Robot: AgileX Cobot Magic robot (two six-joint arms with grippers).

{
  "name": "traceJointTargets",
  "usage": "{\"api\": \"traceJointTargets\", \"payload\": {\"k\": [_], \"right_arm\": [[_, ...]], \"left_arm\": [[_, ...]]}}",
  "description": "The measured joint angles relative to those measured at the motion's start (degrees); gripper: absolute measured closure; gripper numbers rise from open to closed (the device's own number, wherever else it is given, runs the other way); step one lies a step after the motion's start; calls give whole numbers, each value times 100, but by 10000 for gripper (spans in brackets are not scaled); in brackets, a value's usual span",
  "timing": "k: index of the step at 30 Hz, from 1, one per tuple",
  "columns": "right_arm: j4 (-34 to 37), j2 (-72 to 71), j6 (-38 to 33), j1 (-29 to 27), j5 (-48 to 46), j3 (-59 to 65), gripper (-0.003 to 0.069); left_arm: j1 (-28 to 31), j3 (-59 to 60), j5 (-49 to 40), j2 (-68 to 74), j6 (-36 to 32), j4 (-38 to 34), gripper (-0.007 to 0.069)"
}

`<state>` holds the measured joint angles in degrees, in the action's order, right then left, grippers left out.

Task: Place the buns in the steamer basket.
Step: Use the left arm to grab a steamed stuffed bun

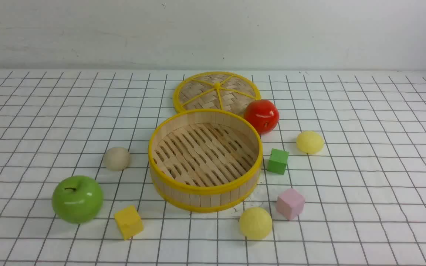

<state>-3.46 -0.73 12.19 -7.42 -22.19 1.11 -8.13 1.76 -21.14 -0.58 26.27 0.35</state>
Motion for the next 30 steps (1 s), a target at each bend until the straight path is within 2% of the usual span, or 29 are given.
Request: {"api": "traceJointTargets", "payload": {"k": [12, 15, 22, 30], "right_arm": [[0, 0, 0, 0, 0, 0, 418], [0, 0, 0, 0, 0, 0, 418], [0, 0, 0, 0, 0, 0, 418], [0, 0, 0, 0, 0, 0, 418]], "left_arm": [[0, 0, 0, 0, -6, 0, 386], [0, 0, 0, 0, -147, 124, 386], [0, 0, 0, 0, -670, 1018, 386], [0, 0, 309, 0, -569, 1048, 386]]}}
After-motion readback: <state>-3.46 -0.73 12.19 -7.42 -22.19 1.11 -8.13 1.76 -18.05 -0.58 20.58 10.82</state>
